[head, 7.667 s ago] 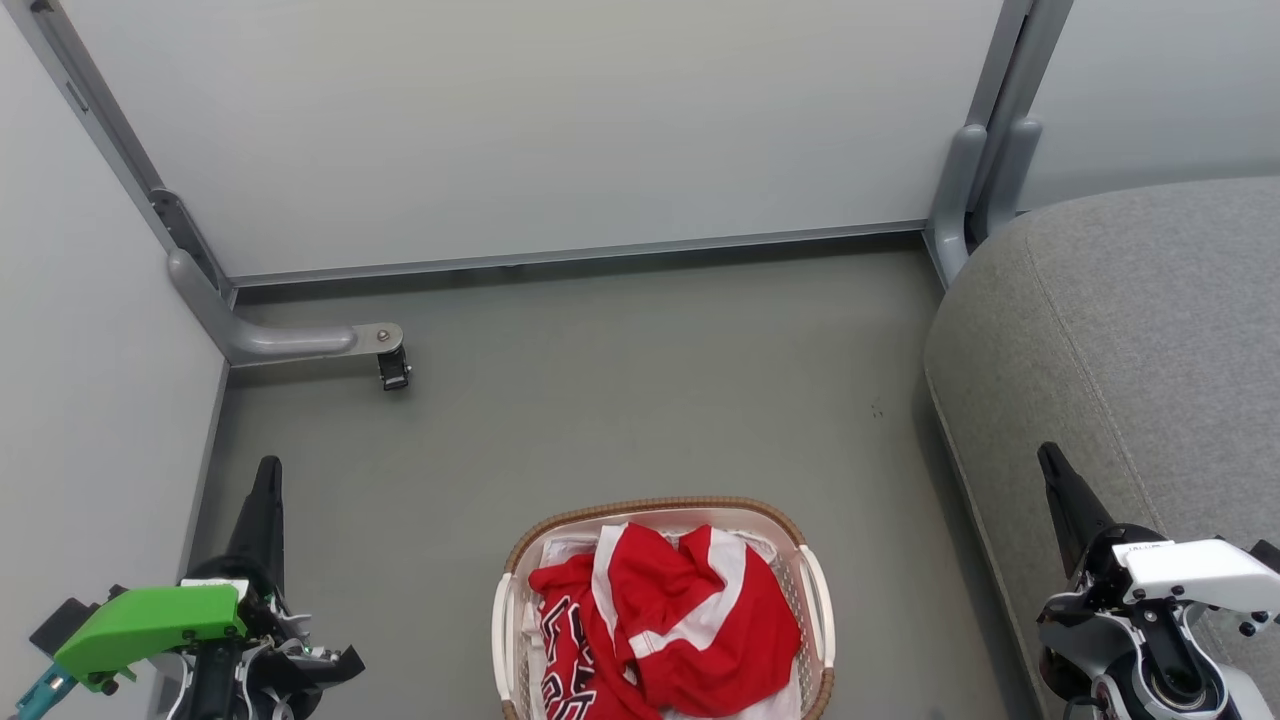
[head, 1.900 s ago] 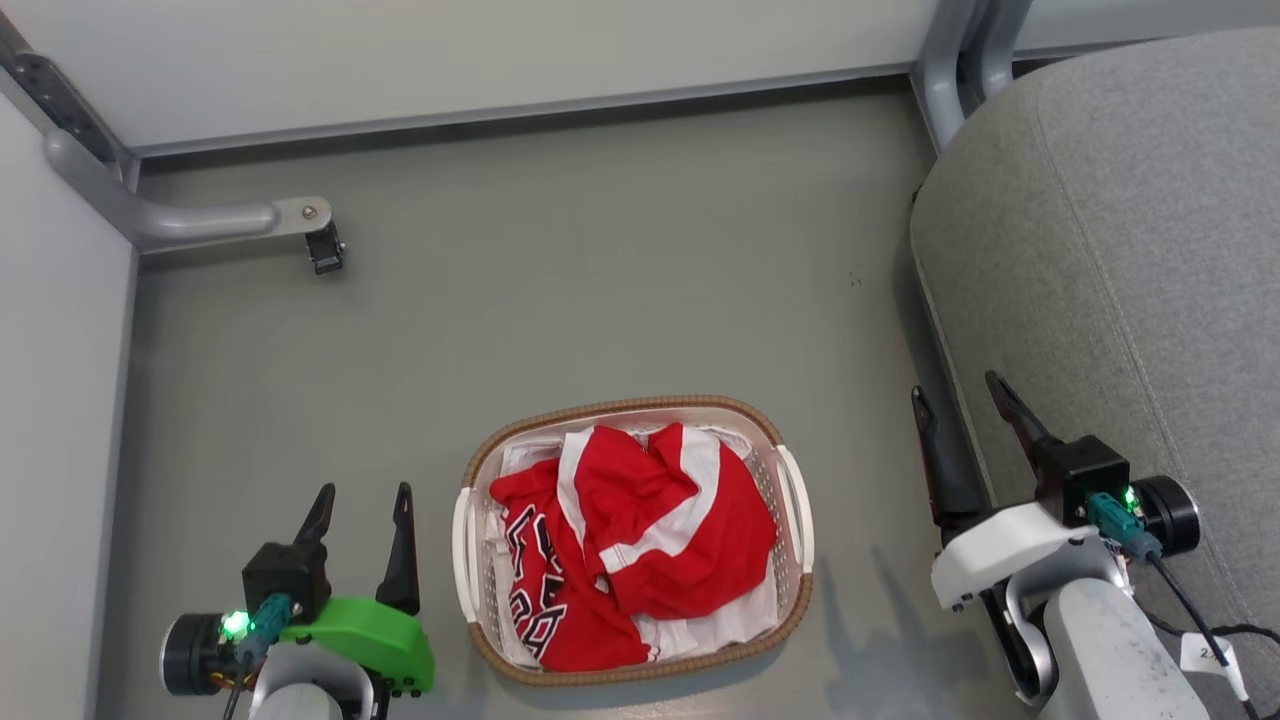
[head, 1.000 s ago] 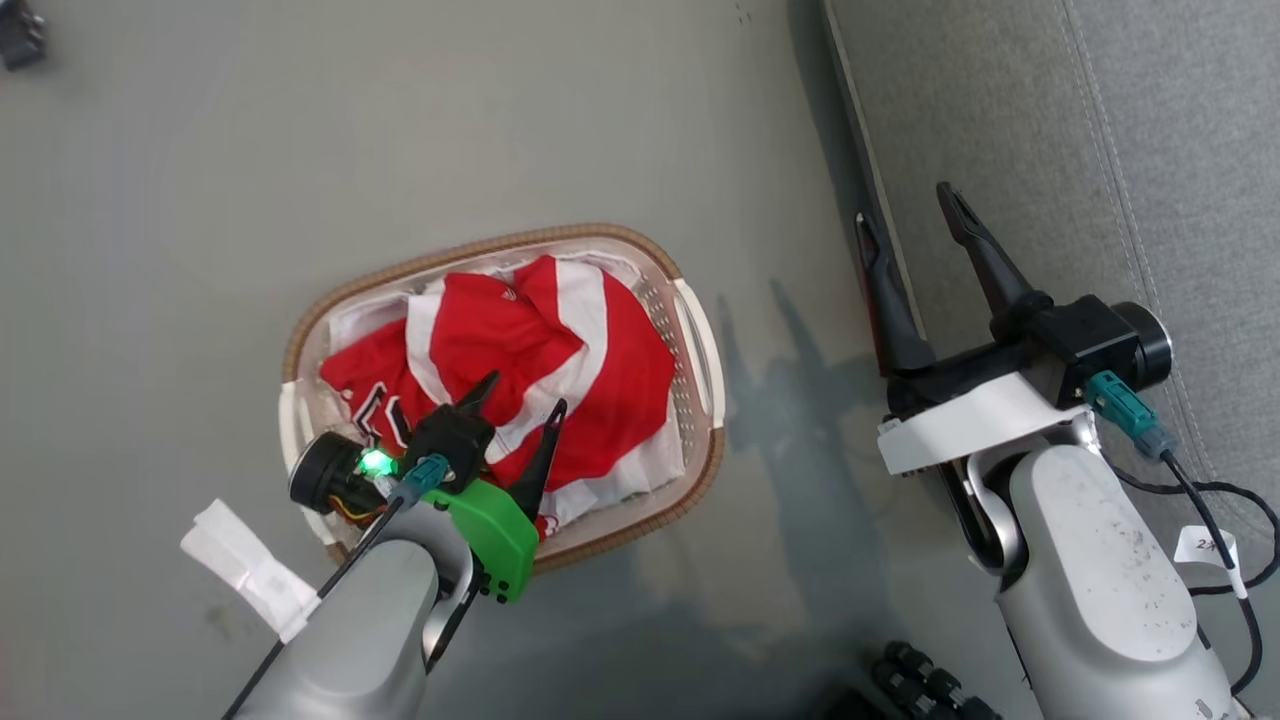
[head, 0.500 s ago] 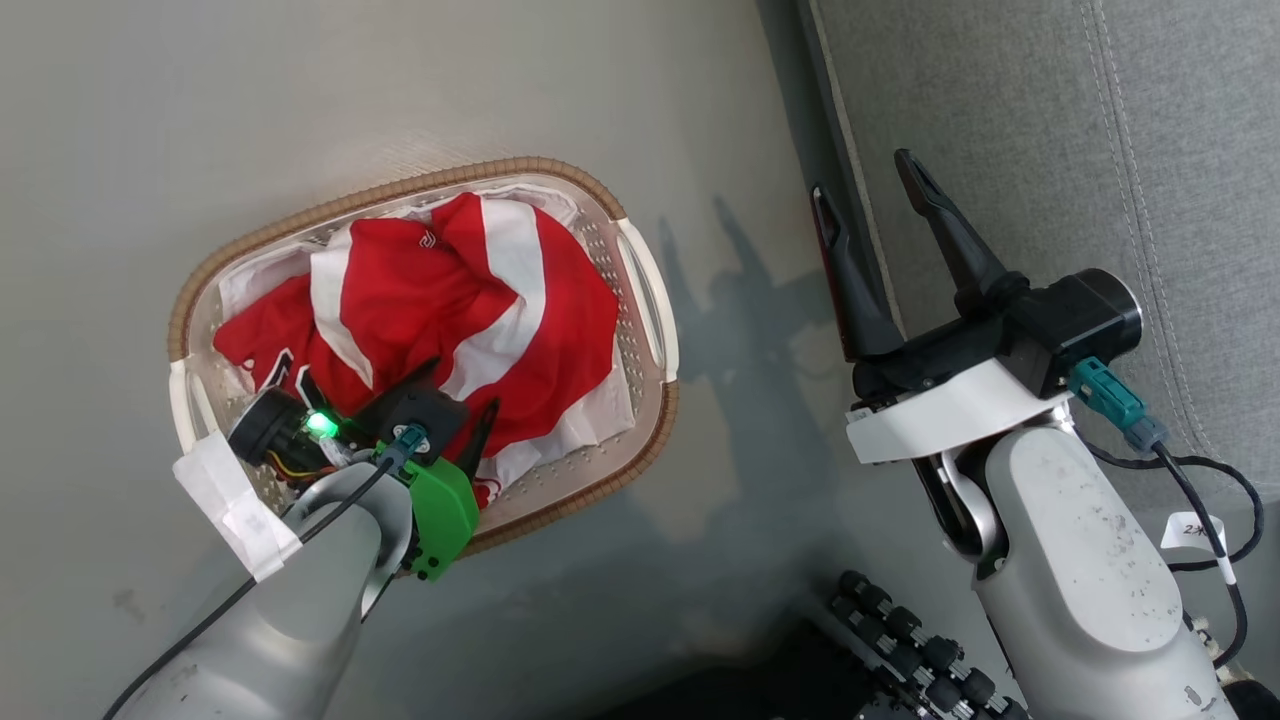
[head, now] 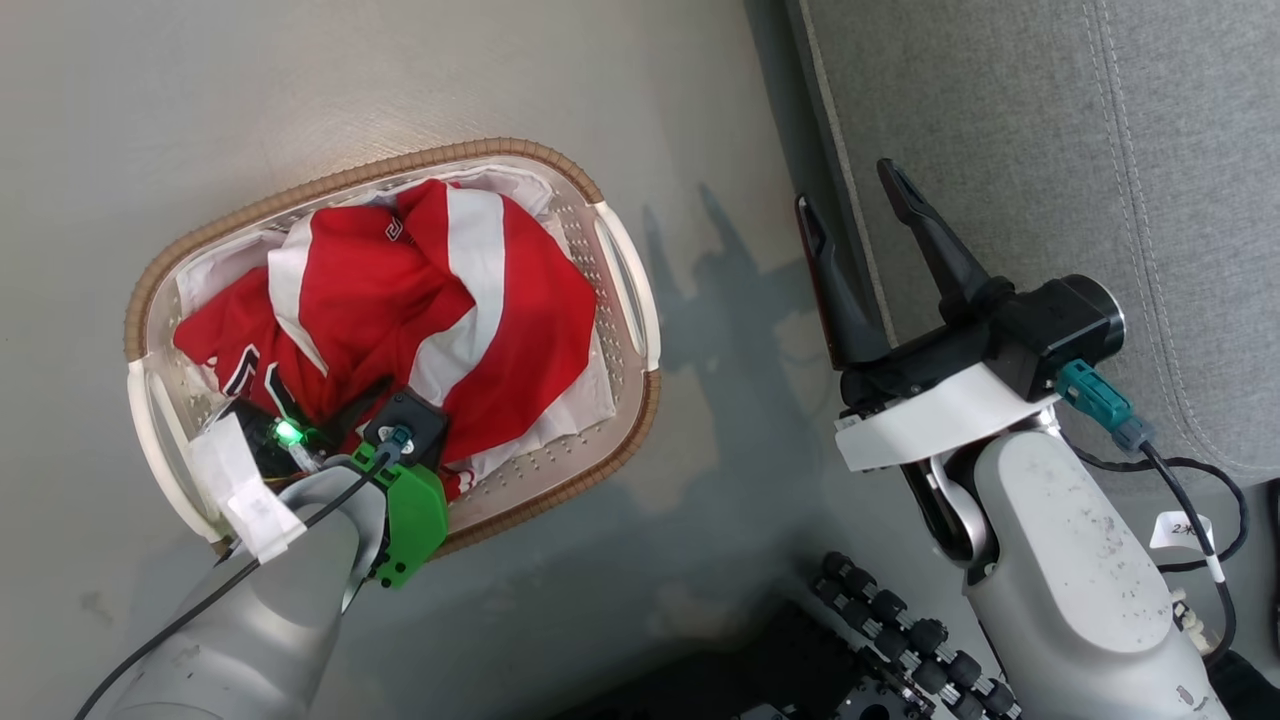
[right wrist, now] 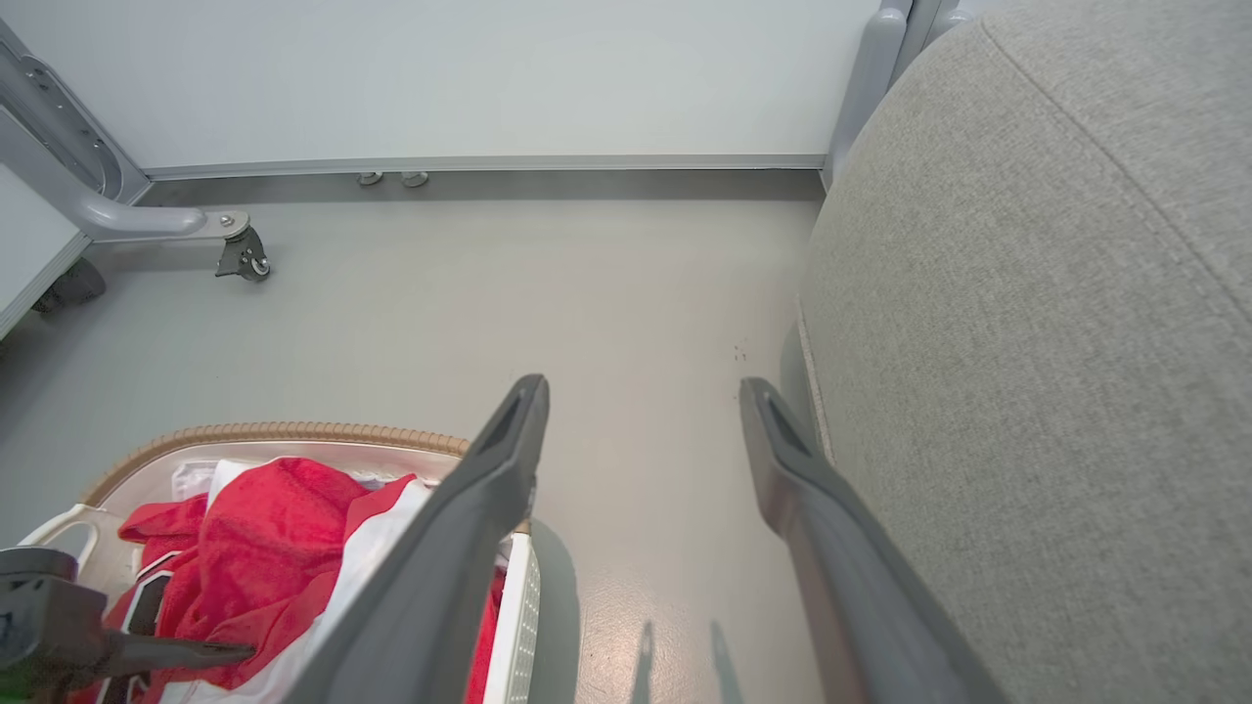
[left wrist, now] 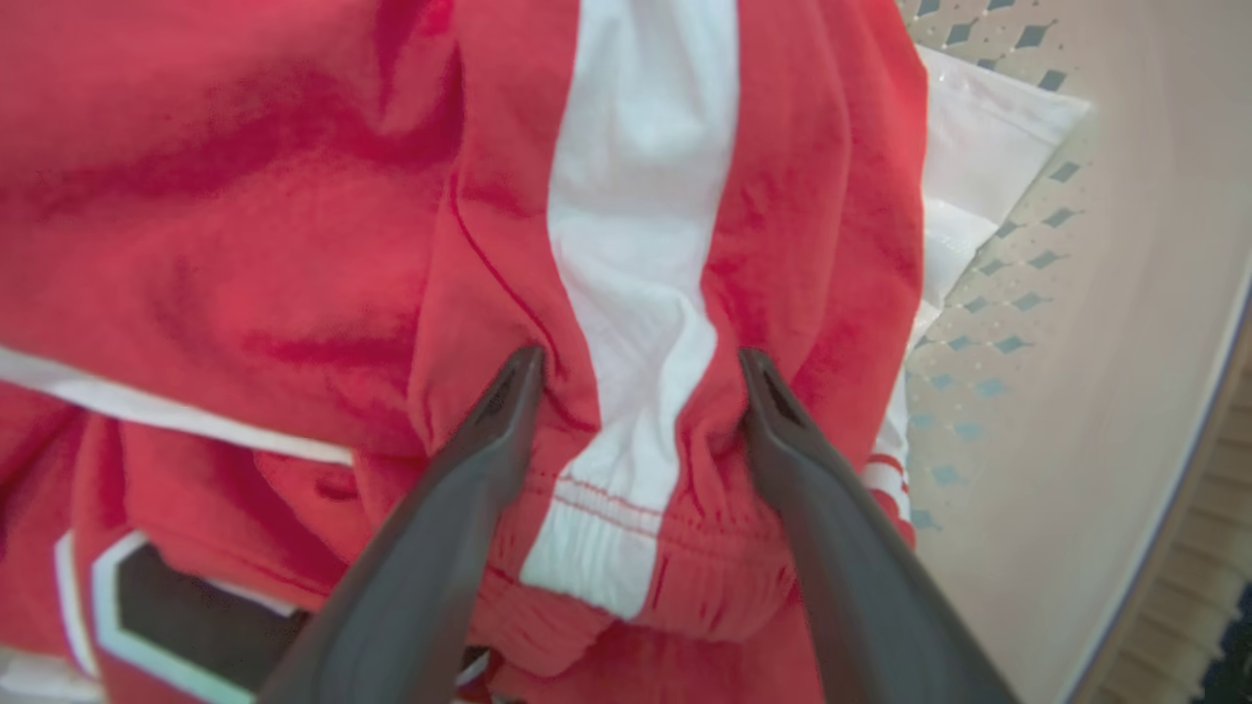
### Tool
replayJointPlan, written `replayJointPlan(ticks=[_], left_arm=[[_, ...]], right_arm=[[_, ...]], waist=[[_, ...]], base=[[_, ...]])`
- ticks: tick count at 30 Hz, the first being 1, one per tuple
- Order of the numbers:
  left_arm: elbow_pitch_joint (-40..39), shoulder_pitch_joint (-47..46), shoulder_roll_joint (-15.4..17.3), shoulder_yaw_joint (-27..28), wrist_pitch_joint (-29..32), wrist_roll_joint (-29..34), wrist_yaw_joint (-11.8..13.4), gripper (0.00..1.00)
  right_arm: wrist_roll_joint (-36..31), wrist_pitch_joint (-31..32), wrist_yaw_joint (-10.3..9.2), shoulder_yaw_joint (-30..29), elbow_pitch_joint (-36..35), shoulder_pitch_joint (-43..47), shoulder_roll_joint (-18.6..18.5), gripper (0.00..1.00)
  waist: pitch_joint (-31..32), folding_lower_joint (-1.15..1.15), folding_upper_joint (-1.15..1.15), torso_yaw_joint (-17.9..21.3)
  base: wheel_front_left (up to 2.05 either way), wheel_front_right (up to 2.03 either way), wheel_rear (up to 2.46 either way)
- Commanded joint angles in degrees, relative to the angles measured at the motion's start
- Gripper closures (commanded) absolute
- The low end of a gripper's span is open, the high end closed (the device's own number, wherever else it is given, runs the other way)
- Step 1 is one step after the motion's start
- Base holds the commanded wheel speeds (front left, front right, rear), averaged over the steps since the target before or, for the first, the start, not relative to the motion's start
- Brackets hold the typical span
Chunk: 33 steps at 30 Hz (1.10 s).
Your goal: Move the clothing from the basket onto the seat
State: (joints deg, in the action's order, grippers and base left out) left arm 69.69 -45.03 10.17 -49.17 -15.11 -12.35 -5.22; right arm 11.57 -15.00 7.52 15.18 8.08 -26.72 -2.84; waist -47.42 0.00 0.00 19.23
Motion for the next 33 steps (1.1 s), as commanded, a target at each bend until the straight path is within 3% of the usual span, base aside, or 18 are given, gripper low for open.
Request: replayJointPlan(ticks=[1,3,5,7,15,23,33], left_arm=[[0.9,-1.2,-0.1,-0.2,0.6,0.4,-0.2,0.0],[1.9,-1.6,-0.5,-0.4,1.3,0.3,-0.3,0.03],[2.5,-1.9,-0.7,-0.7,1.7,0.1,-0.3,0.56],[2.9,-2.2,-0.8,-0.8,2.2,-0.1,-0.3,1.0],[3.8,-2.6,-1.2,-0.7,2.7,-1.4,-0.6,1.0],[0.9,0.4,-3.3,0.9,0.0,-4.4,-1.3,1.0],[-12.6,7.1,-3.6,5.6,0.0,-7.3,-1.8,1.0]], right_arm=[[0.4,-0.3,-0.06,0.1,0.3,-0.8,-0.2,0.0],[0.6,-0.3,-0.06,0.4,0.4,-0.7,-0.2,0.0],[0.6,-0.3,-0.06,0.5,0.4,-0.7,-0.2,0.0],[0.8,-0.3,-0.06,0.6,0.3,-0.5,-0.2,0.0],[1.3,-0.3,-0.06,0.4,1.0,-0.7,-0.2,0.0],[1.1,-0.3,-0.06,-0.2,2.3,0.6,-0.2,0.0],[-0.5,-0.3,-0.06,-1.2,5.9,3.9,-0.2,0.0]], waist=[[0.1,0.0,0.0,0.1],[0.2,0.0,0.0,0.1],[0.2,0.0,0.0,0.2],[0.1,0.0,0.0,0.2],[0.9,0.0,0.0,0.2],[7.2,0.0,0.0,-1.5],[18.2,0.0,0.0,-5.8]], base=[[0.0,0.0,0.0],[0.0,0.0,0.0],[0.0,0.0,0.0],[0.0,0.0,0.0],[0.0,0.0,0.0],[0.0,0.0,0.0],[0.0,0.0,0.0]])
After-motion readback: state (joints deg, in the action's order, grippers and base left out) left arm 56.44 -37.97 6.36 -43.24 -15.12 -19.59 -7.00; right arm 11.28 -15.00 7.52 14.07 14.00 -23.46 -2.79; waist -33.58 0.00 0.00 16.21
